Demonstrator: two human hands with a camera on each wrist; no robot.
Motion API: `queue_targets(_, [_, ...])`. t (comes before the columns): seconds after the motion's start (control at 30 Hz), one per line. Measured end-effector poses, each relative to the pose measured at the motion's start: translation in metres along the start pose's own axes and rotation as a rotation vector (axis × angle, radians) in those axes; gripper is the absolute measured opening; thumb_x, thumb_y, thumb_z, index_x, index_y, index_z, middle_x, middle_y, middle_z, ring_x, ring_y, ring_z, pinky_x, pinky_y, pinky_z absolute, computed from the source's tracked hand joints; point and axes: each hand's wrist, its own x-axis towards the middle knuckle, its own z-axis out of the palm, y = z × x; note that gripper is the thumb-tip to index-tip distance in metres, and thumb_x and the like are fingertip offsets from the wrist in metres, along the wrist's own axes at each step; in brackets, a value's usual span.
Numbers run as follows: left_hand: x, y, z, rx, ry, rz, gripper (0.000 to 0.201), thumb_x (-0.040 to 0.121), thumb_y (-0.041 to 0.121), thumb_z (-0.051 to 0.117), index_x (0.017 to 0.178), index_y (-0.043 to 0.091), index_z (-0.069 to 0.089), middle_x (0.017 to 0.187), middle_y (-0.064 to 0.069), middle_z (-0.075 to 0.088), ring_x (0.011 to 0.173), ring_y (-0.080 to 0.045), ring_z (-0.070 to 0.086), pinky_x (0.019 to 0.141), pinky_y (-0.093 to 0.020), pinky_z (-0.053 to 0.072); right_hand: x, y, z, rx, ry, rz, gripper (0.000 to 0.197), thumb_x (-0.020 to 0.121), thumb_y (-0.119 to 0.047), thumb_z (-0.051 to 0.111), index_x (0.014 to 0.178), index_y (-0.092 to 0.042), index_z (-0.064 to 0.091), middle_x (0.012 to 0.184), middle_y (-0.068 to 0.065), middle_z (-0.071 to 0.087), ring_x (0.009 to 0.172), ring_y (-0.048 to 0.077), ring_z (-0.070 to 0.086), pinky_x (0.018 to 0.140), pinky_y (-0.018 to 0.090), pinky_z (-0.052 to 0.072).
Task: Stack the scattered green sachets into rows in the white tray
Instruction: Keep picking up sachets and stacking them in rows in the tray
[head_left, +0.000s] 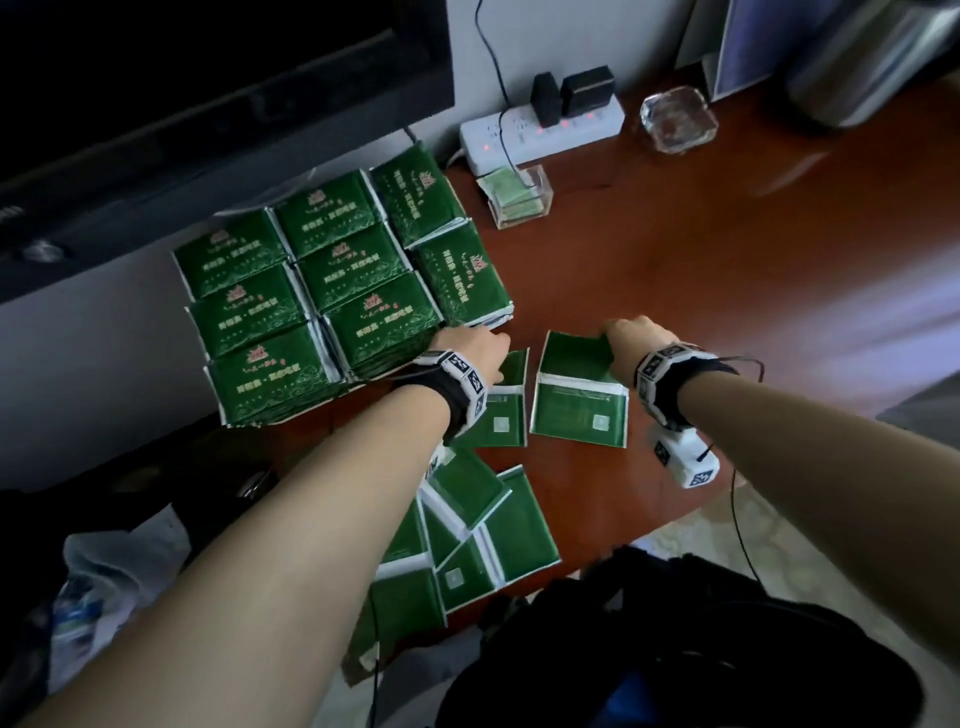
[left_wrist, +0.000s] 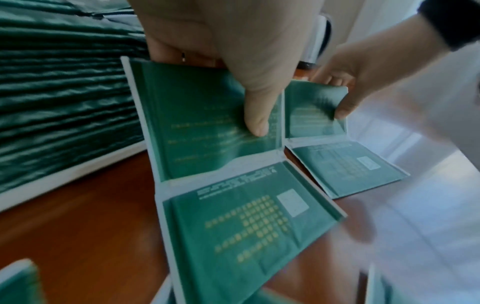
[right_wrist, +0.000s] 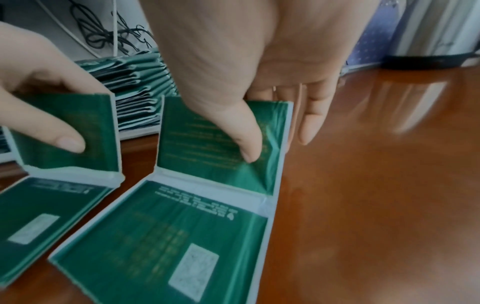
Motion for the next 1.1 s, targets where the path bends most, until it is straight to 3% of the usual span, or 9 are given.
queue_targets(0.13, [0.022, 0.031, -0.019, -0.125, 0.056, -0.136, 0.035, 0.099, 0.039, 0.052, 0.121, 0.012, 0.049, 0.109, -0.012, 0.064, 0.096, -0.032, 0.064, 0.065, -0.036, 0.046, 0.016, 0.042, -0.035, -0.146, 0.025, -0.111, 0.021, 0.087, -0.005, 0.053, 0.105, -0.014, 0.055, 0.092, 0.008, 0.061, 0.077, 0.031, 0.062, 0.062, 0.035, 0.051])
queue_targets(0.27, [0.039, 0.067, -0.032, -0.174, 0.084, -0.276, 0.036, 0.098, 0.041, 0.052, 0.121, 0.013, 0.049, 0.106, -0.012, 0.066, 0.095, -0.033, 0.065, 0.064, -0.034, 0.045, 0.020, 0.079, -0.063, -0.329, 0.044, -0.259, 0.031, 0.089, -0.001, 0.050, 0.118, -0.011, 0.049, 0.093, 0.008, 0.057, 0.077, 0.028, 0.054, 0.067, 0.036, 0.042])
queue_targets(0.43, [0.044, 0.106, -0.029, -0.310, 0.189, -0.425, 0.036, 0.094, 0.043, 0.057, 0.117, 0.016, 0.050, 0.115, -0.005, 0.059, 0.102, -0.029, 0.063, 0.070, -0.038, 0.046, 0.028, 0.118, -0.051, -0.393, 0.056, -0.483, 0.048, 0.082, -0.022, 0.066, 0.124, -0.016, 0.044, 0.121, 0.006, 0.058, 0.114, 0.027, 0.051, 0.093, 0.042, 0.046])
queue_targets(0.53, [0.036, 0.136, -0.006, -0.459, 0.257, -0.431, 0.055, 0.086, 0.050, 0.065, 0.124, 0.016, 0.045, 0.128, -0.004, 0.047, 0.117, -0.026, 0.053, 0.083, -0.041, 0.051, 0.029, 0.131, -0.021, -0.388, 0.012, -0.613, 0.091, 0.080, -0.056, 0.066, 0.151, -0.017, 0.024, 0.160, 0.008, 0.022, 0.145, 0.029, 0.025, 0.116, 0.049, 0.028])
queue_targets(0.63, [0.025, 0.172, 0.033, -0.514, 0.116, -0.390, 0.106, 0.080, 0.072, 0.057, 0.154, 0.013, 0.009, 0.164, -0.006, -0.002, 0.151, -0.025, 0.007, 0.120, -0.049, 0.021, 0.021, 0.145, 0.017, -0.400, 0.018, -0.687, 0.112, 0.081, -0.074, 0.052, 0.158, -0.018, -0.006, 0.164, 0.006, -0.015, 0.152, 0.027, -0.005, 0.122, 0.051, 0.007])
queue_targets(0.7, [0.017, 0.196, 0.057, -0.468, 0.106, -0.378, 0.117, 0.077, 0.083, 0.042, 0.155, 0.015, -0.013, 0.161, -0.004, -0.027, 0.150, -0.023, -0.014, 0.122, -0.051, 0.004, 0.013, 0.156, 0.042, -0.381, 0.058, -0.704, 0.112, 0.082, -0.077, 0.044, 0.156, -0.018, -0.014, 0.162, 0.008, -0.023, 0.151, 0.028, -0.012, 0.122, 0.052, 0.002])
queue_targets(0.87, [-0.006, 0.251, 0.086, -0.378, 0.195, -0.355, 0.121, 0.074, 0.090, 0.029, 0.155, 0.011, -0.016, 0.159, -0.006, -0.030, 0.149, -0.025, -0.019, 0.121, -0.053, 0.003, -0.020, 0.181, 0.095, -0.336, 0.192, -0.717, 0.107, 0.083, -0.077, 0.036, 0.157, -0.014, -0.009, 0.163, 0.010, -0.019, 0.151, 0.030, -0.012, 0.121, 0.055, 0.003])
queue_targets(1.03, [-0.020, 0.284, 0.104, -0.358, 0.255, -0.361, 0.119, 0.074, 0.089, 0.031, 0.156, 0.015, -0.014, 0.161, -0.003, -0.026, 0.150, -0.021, -0.017, 0.122, -0.050, 0.000, -0.054, 0.194, 0.132, -0.308, 0.249, -0.701, 0.109, 0.082, -0.080, 0.032, 0.157, -0.012, -0.007, 0.164, 0.012, -0.015, 0.151, 0.031, -0.010, 0.121, 0.056, 0.002])
queue_targets(1.1, [-0.027, 0.294, 0.111, -0.345, 0.265, -0.340, 0.117, 0.077, 0.082, 0.044, 0.156, 0.017, -0.012, 0.162, -0.001, -0.023, 0.151, -0.020, -0.014, 0.122, -0.048, -0.001, -0.070, 0.197, 0.144, -0.345, 0.233, -0.676, 0.111, 0.081, -0.082, 0.030, 0.157, -0.011, -0.009, 0.163, 0.013, -0.017, 0.151, 0.032, -0.011, 0.120, 0.057, 0.001])
